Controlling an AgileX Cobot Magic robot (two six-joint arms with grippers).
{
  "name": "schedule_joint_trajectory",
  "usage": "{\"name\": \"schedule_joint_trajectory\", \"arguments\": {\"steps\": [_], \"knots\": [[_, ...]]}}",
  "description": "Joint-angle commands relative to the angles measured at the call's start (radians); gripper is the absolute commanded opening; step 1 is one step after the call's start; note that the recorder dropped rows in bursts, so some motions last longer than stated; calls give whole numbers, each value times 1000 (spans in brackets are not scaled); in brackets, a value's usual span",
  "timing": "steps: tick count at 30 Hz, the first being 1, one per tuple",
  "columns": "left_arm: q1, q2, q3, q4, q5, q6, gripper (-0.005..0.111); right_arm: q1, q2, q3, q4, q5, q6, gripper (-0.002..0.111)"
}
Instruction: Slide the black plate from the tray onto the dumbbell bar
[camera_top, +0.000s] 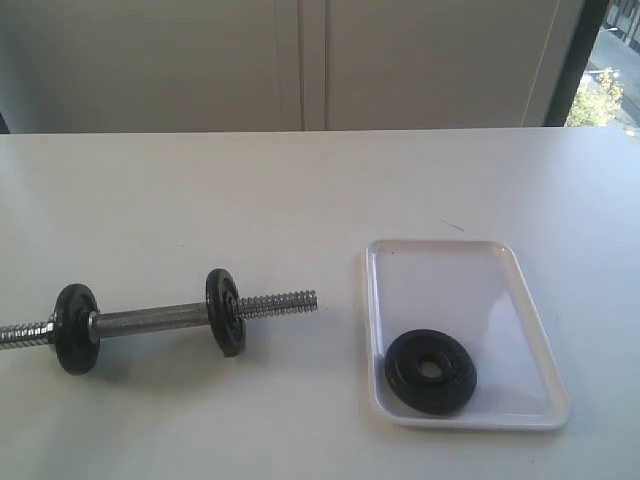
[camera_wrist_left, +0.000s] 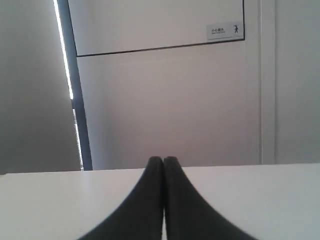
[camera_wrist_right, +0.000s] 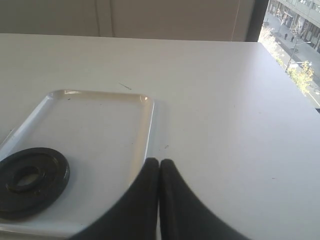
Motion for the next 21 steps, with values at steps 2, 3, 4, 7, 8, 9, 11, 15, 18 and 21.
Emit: {"name": "schedule_joint_trajectory", "arguments": {"steps": [2,3,4,7,8,9,11,15,18,21], "knots": [[-7,-4,4,2,-103,-254,0,3,-5,4,1,-6,4,0],[-7,-4,4,2,-142,-303,0,3,-5,4,1,-6,4,0],[-7,-4,4,2,-187,-331,0,3,-5,4,1,-6,4,0],[-7,-4,4,2,-282,-338,0,3,-5,4,1,-6,4,0],[-7,-4,4,2,-303,-338,0,3,-5,4,1,-6,4,0],[-7,-4,4,2,-313,-338,0,3,-5,4,1,-6,4,0],[-7,-4,4,2,-323,-338,0,3,-5,4,1,-6,4,0],[-7,-4,4,2,-317,-338,0,3,-5,4,1,-6,4,0],[-7,-4,-19,2,-315,-338,0,3,-5,4,1,-6,4,0],[-7,15,-40,2,-302,-334,0,8,-5,4,1,-6,4,0]]}}
